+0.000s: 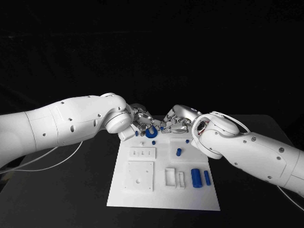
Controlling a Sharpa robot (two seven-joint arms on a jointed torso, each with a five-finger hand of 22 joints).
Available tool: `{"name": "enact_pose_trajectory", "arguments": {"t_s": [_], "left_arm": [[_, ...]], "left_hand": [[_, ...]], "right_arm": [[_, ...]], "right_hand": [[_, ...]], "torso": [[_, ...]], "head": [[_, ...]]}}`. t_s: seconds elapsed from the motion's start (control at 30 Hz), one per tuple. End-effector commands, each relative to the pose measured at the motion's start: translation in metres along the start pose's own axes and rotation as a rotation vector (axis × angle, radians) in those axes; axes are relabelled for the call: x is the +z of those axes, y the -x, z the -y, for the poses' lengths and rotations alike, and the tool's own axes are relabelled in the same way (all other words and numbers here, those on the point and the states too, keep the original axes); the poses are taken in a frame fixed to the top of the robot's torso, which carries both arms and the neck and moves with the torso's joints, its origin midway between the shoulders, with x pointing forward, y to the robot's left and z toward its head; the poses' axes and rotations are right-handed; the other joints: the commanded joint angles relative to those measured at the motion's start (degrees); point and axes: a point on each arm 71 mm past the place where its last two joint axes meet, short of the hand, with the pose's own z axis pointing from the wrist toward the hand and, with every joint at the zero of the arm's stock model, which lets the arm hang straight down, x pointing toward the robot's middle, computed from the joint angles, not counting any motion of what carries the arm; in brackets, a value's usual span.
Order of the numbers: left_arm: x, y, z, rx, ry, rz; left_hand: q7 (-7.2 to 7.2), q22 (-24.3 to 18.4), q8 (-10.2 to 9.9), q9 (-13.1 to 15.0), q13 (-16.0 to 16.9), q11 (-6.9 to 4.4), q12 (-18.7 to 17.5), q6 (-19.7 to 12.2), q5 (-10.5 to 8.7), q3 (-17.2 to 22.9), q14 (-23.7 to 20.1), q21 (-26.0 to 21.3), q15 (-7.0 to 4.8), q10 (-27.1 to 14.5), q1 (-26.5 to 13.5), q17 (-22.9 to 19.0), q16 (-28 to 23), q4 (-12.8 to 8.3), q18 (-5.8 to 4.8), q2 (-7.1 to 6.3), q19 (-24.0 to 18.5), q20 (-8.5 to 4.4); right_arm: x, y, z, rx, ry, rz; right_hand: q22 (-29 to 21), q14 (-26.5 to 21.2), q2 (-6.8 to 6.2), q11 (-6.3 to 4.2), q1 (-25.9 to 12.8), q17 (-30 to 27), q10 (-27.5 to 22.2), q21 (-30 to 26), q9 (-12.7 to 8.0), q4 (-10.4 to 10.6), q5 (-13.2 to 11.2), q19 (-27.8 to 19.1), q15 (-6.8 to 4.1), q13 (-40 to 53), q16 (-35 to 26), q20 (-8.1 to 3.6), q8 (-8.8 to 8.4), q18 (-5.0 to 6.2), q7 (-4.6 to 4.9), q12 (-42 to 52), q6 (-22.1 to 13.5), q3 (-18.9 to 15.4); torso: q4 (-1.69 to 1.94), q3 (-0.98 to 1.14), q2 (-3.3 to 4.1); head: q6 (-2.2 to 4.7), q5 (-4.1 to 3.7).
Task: Assemble the parts on the task board
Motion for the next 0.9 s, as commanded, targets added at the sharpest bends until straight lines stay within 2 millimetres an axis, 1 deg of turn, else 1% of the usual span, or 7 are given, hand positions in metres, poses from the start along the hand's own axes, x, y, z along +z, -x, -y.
{"name": "enact_pose_trajectory", "arguments": {"t_s": [0.03,0.17,0.3,0.43,0.6,0.73,0.9], "left_arm": [[0.0007,-0.0017,0.0015,0.007,-0.009,-0.014],[0.0011,-0.0023,0.0018,0.009,-0.012,-0.021],[0.0014,-0.004,0.0025,0.015,-0.015,-0.036],[0.0016,-0.0055,0.0033,0.019,-0.018,-0.045],[0.002,-0.0059,0.0046,0.013,-0.025,-0.043],[0.0021,-0.0063,0.005,0.01,-0.028,-0.046],[0.0021,-0.0069,0.0053,0.01,-0.029,-0.051]], "left_hand": [[-0.09,0.8,0.0,-0.1,-0.1,0.35,-0.2,0.1,0.47,-0.2,-0.4,-0.8,0.15,2.0,0.2,0.2,0.3,-0.9,0.45,1.33,0.7,-0.03],[-0.13,1.2,0.0,-0.2,-0.4,0.4,-0.7,0.0,0.38,0.1,-0.7,-1.4,0.18,1.8,1.5,-0.5,-0.2,-2.2,0.36,3.07,0.6,0.0],[-0.18,1.7,0.0,-0.2,-0.7,0.43,-1.1,-0.1,0.57,0.5,-0.9,-1.9,0.2,1.7,2.9,-0.8,-0.4,-3.5,0.29,4.59,0.6,0.02],[-0.23,2.3,0.0,-0.2,-0.9,0.4,-1.4,-0.1,1.1,0.7,-0.9,-2.3,0.2,1.7,3.5,-0.8,-0.4,-4.6,0.24,5.45,0.7,0.01],[-0.36,2.7,0.0,0.0,-1.0,0.39,-1.5,0.0,2.64,1.7,-0.9,-2.7,0.18,1.7,4.2,-0.8,-0.5,-5.7,0.22,6.7,0.8,-0.02],[-0.38,3.2,0.1,1.1,-1.4,0.54,-2.1,0.0,2.38,3.0,-1.1,-3.1,0.26,1.4,5.5,-0.6,-0.3,-7.3,0.21,8.04,0.8,0.05],[-0.56,4.1,0.1,3.2,-1.8,0.51,-2.4,0.3,3.29,4.3,-1.0,-3.7,0.22,1.7,6.2,0.1,0.0,-9.3,0.19,8.6,0.9,0.02]], "right_arm": [[0.001,-0.002,-0.0019,-0.02,0.004,-0.016],[0.002,-0.0029,-0.0024,-0.02,0.003,-0.018],[0.0029,-0.0032,-0.0017,-0.019,0.0,-0.017],[0.0036,-0.0037,-0.0014,-0.019,-0.002,-0.019],[0.004,-0.0044,-0.0016,-0.019,-0.002,-0.024],[0.0041,-0.0046,-0.0017,-0.02,-0.003,-0.024],[0.0045,-0.005,-0.002,-0.02,-0.002,-0.026]], "right_hand": [[4.9,0.0,0.29,-0.12,0.5,0.0,0.0,-0.2,2.1,0.3,0.0,3.6,-0.4,0.0,-0.2,-0.37,0.18,-0.37,-0.73,-0.2,1.2,0.1],[4.9,0.0,0.29,-0.12,0.5,0.0,0.0,-0.2,2.1,0.3,0.0,3.6,-0.4,0.0,-0.2,-0.37,0.18,-0.37,-0.73,-0.2,1.2,0.1],[4.9,0.0,0.29,-0.12,0.5,0.0,0.0,-0.2,2.1,0.3,0.0,3.6,-0.4,0.0,-0.2,-0.37,0.18,-0.37,-0.73,-0.2,1.2,0.1],[4.7,0.0,0.39,-0.16,0.6,-0.1,0.0,-0.3,2.1,0.4,0.0,3.6,-0.42,-0.1,-0.4,-0.38,0.17,-0.33,-0.75,-0.3,1.2,0.0],[4.7,0.0,0.4,-0.15,0.5,-0.2,0.0,-0.2,2.1,0.4,0.0,3.6,-0.43,-0.2,-0.5,-0.37,0.18,-0.34,-0.77,-0.4,1.2,-0.2],[4.7,0.0,0.4,-0.15,0.5,-0.2,0.0,-0.2,2.1,0.4,0.0,3.6,-0.43,-0.2,-0.5,-0.37,0.18,-0.34,-0.77,-0.4,1.2,-0.2],[4.7,0.0,0.4,-0.15,0.5,-0.2,0.0,-0.2,2.1,0.4,0.0,3.6,-0.43,-0.2,-0.5,-0.37,0.18,-0.34,-0.77,-0.4,1.2,-0.2]], "torso": [[0.1,0.09,-0.06],[0.16,0.0,-0.09],[0.11,0.0,0.01],[-0.01,0.09,-0.03],[0.08,0.03,-0.05],[0.1,0.08,-0.03],[-0.01,0.09,0.01]], "head": [[-0.32,-0.06],[-0.38,-0.05],[-0.33,0.1],[-0.34,0.32],[-0.33,0.3],[-0.35,0.23],[-0.37,0.28]]}}
